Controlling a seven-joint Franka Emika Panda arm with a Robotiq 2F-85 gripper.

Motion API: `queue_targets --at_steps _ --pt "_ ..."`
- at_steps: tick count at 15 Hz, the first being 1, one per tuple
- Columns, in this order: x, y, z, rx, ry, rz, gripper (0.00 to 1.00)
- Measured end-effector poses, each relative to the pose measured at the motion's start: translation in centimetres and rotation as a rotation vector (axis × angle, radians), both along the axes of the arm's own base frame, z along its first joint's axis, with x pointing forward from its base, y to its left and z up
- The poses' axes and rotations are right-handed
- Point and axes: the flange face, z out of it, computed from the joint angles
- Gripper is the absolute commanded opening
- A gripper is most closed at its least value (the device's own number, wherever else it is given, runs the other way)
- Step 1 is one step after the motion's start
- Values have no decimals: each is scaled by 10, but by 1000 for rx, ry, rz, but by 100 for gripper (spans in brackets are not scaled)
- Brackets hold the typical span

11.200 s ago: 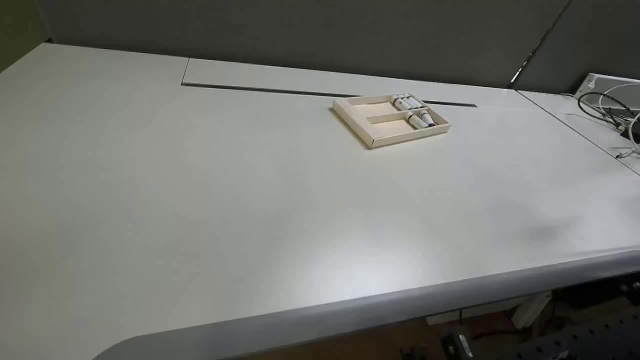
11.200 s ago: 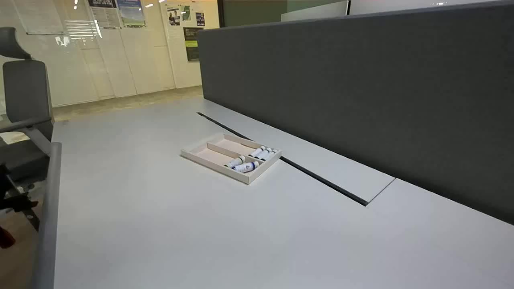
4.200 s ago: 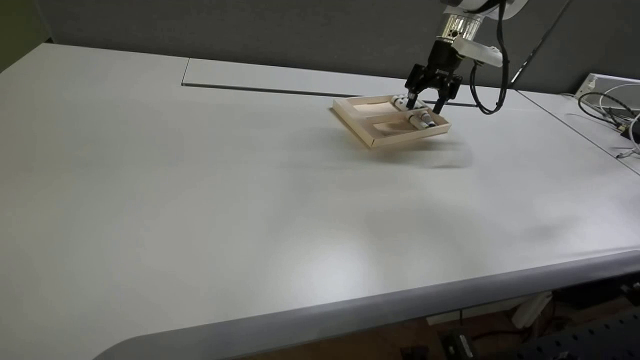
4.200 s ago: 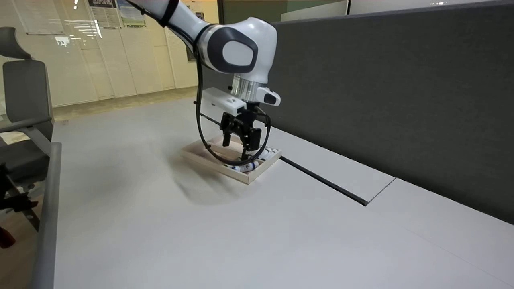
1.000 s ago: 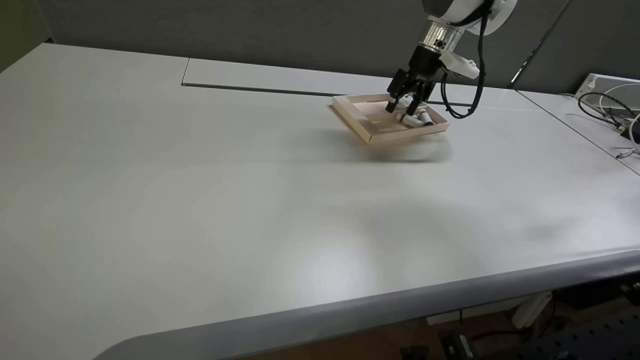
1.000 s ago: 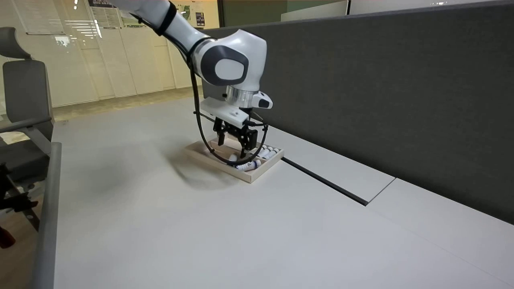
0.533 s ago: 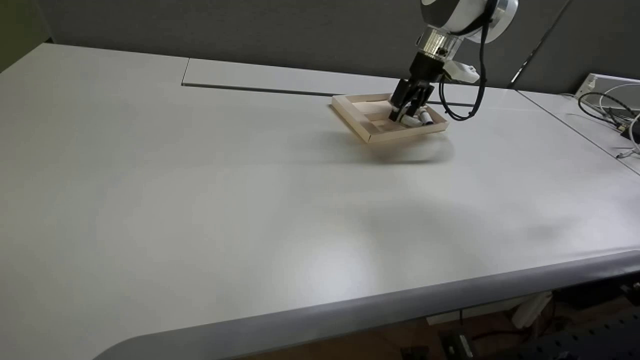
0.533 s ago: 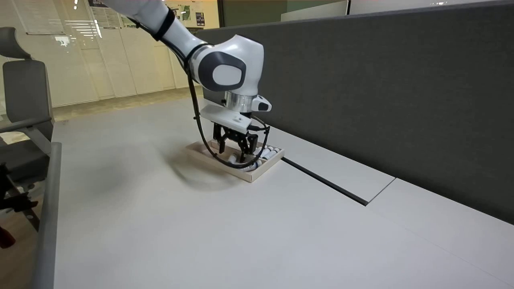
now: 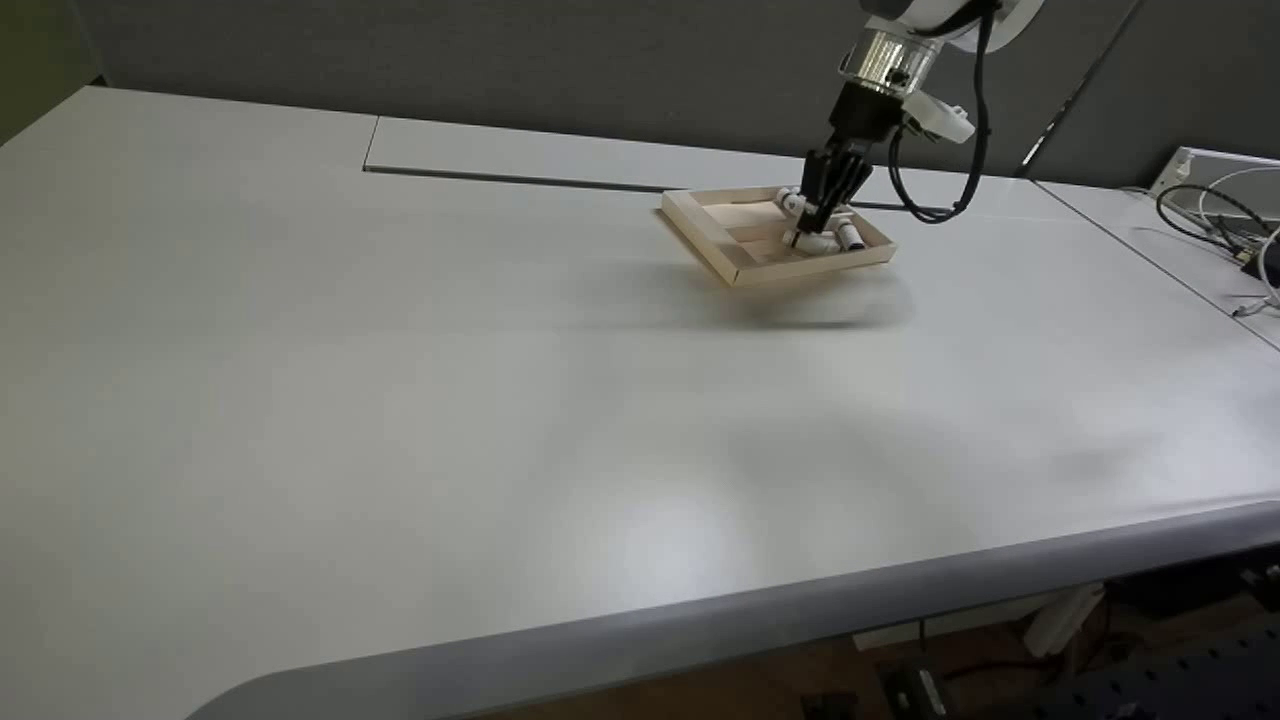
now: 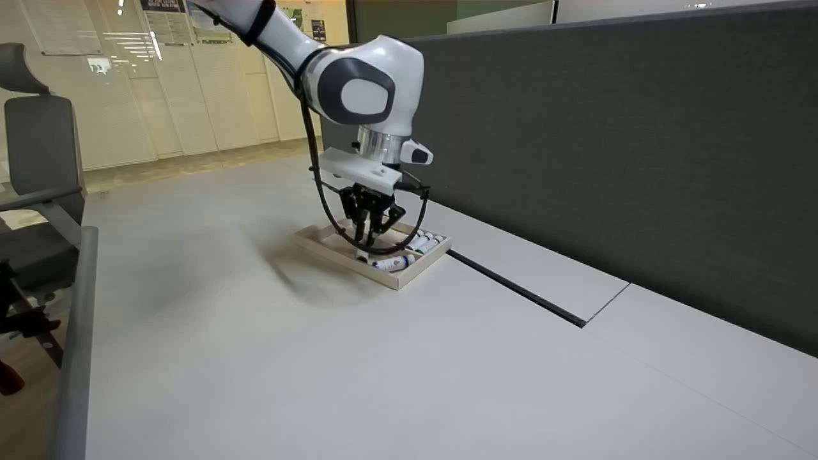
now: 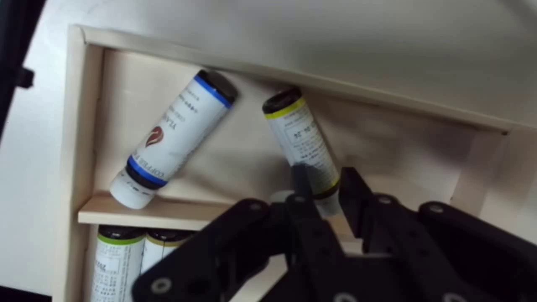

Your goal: Take one bottle on the tray and put it on the table

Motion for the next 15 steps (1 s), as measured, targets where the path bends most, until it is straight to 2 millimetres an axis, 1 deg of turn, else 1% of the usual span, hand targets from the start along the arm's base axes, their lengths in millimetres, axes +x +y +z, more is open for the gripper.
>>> queue_targets --at_steps 1,2,3,4,5,7,8,9,11,12,14,15 --pt "0 -1 10 2 20 -3 0" --pt "1 -4 22 4 41 -10 10" --pt "3 -8 34 7 57 -21 29" --pt "5 -14 47 8 66 -30 29" --pt "8 -20 59 8 69 -35 34" --pt "11 -29 78 6 70 -43 48" --pt "12 -31 82 6 70 -43 54" --pt "12 -31 81 5 71 -40 62" --pt "11 -25 75 1 76 -28 74" --pt "11 -21 69 -4 80 -17 82" --pt "9 -11 53 -13 87 3 94" --pt "9 -5 45 -21 85 14 99"
